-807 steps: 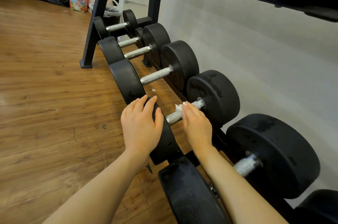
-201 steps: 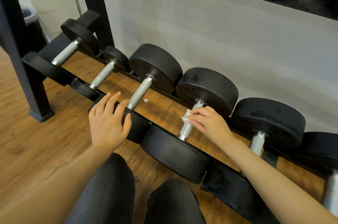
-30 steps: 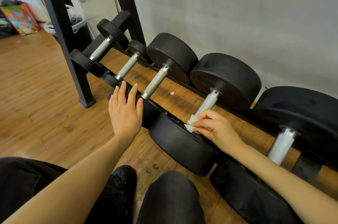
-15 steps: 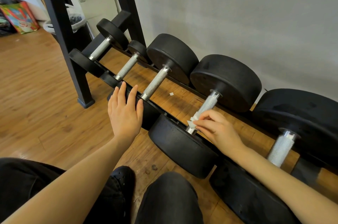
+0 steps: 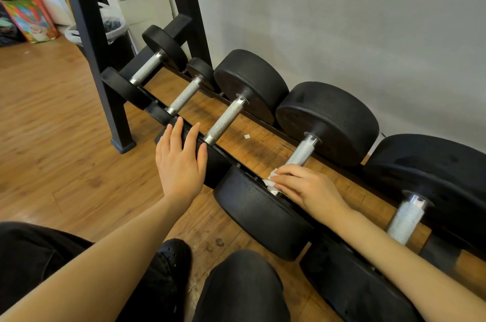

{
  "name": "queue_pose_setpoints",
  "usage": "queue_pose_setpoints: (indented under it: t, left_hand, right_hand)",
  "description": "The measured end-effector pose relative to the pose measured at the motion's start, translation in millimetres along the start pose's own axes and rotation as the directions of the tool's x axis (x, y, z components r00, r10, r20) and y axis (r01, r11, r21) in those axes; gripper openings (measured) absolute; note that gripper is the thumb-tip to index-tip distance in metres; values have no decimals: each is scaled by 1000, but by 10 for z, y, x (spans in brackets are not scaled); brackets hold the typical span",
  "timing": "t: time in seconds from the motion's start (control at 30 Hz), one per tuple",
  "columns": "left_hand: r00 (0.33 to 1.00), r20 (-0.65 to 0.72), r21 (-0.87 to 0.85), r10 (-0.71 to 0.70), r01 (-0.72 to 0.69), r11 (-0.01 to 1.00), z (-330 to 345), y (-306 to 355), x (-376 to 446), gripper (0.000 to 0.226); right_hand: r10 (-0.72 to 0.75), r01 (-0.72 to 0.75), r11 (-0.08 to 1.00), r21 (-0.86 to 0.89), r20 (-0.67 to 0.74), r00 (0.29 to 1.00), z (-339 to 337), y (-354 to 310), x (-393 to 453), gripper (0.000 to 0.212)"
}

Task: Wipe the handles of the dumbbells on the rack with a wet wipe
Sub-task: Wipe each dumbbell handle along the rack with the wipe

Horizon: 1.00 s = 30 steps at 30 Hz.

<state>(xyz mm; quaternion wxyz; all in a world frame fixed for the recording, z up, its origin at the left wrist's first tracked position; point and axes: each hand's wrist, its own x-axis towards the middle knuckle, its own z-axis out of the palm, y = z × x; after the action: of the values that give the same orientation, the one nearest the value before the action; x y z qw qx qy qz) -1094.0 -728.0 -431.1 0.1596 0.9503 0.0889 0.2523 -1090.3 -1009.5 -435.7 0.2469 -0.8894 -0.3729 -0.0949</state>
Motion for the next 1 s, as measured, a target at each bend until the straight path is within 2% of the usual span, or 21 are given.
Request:
queue_pose_setpoints:
  t: [0.1, 0.3, 0.43, 0.57, 0.63, 0.67, 0.8, 1.0]
  left_hand:
    - [1000, -1, 7, -2, 2, 1000, 1, -3, -2, 48]
    - [1000, 0, 9, 0, 0, 1000, -3, 3, -2, 48]
    - [1000, 0, 3, 0, 0, 1000, -2, 4, -2, 48]
    - [1000, 13, 6, -2, 2, 1000, -8, -9, 1, 49]
    - [1000, 14, 7, -2, 1, 1000, -9, -2, 1, 48]
    - [1000, 13, 5, -3, 3, 1000, -9, 2, -1, 48]
    - [1000, 21, 0, -5, 5, 1000, -17, -1, -4, 48]
    - [999, 39, -2, -3, 3, 1000, -26, -10, 8, 51]
  right_hand:
    - [-11, 7, 999, 52, 68, 998, 16, -38, -3, 37]
    - [-3, 7, 997, -72, 58, 998, -51, 18, 45, 34]
    - [-17, 26, 998, -59, 156, 988, -21, -30, 67, 31]
    - [16, 1, 988, -154, 103, 995, -94, 8, 109, 40]
    - [18, -2, 980, -200, 76, 997, -109, 26, 98, 32]
    - [4, 15, 977, -212, 92, 996, -92, 16, 87, 27]
    - [-23, 59, 982, -181, 195, 981, -27, -67, 74, 32]
    - [35, -48, 978, -201, -68, 997, -110, 93, -18, 30]
